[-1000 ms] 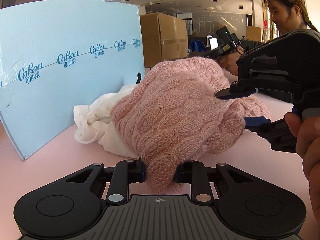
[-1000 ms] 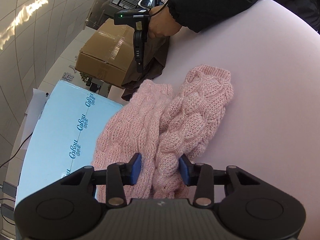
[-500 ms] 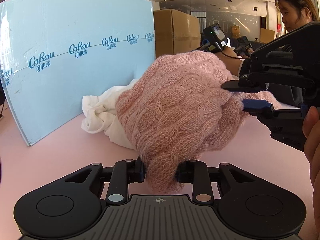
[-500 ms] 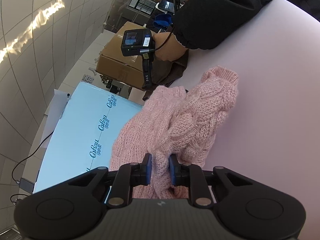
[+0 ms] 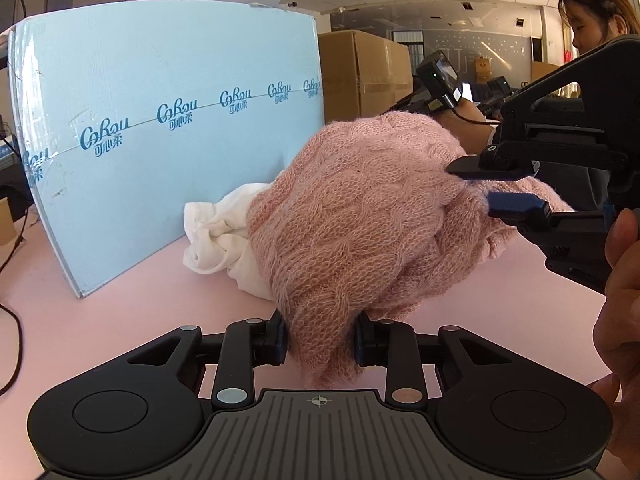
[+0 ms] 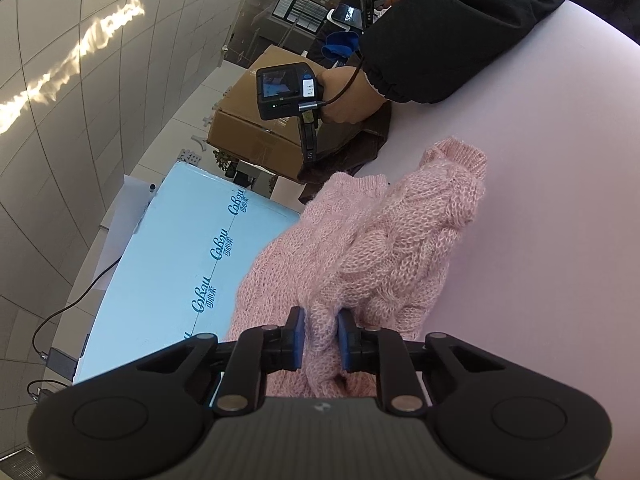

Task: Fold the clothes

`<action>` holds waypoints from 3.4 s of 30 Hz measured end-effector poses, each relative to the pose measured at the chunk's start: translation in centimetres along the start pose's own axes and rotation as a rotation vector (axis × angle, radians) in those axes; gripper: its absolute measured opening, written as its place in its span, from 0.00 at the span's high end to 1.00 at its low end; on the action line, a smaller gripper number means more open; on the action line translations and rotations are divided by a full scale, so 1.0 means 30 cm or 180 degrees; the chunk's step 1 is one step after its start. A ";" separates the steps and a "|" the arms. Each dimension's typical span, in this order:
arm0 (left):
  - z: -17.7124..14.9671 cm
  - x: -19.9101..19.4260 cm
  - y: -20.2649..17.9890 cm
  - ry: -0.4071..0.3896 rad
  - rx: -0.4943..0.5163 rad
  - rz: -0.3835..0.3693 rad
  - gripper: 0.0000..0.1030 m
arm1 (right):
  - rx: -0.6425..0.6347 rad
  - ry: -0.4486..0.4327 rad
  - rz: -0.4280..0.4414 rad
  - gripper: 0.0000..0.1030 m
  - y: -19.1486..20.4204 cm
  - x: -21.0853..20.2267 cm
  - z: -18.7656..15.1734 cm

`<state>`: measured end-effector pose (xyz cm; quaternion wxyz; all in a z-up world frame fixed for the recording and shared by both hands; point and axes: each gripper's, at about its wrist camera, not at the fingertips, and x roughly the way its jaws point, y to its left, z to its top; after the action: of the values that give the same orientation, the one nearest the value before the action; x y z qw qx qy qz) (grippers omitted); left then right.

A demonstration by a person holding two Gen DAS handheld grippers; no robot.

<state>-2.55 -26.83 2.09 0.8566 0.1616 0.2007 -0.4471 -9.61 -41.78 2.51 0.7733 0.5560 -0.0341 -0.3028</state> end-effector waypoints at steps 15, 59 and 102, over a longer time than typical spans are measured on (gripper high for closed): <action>-0.045 -0.331 0.178 -0.0022 -0.0435 0.0786 0.77 | -0.0947 0.0721 0.1336 0.88 0.096 -0.049 -0.109; -0.449 -0.882 0.445 -0.0076 -0.1779 0.1644 0.15 | -0.2523 0.2804 0.0968 0.10 0.129 -0.072 -0.422; -0.306 -0.788 0.370 -0.0471 -0.1494 0.0752 0.12 | -0.2129 0.2324 0.0525 0.84 -0.208 -0.247 0.077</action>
<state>-7.45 0.02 6.74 0.9292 -0.0521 0.2154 -0.2958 -19.25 -41.21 0.00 0.8920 0.3427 0.2939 -0.0207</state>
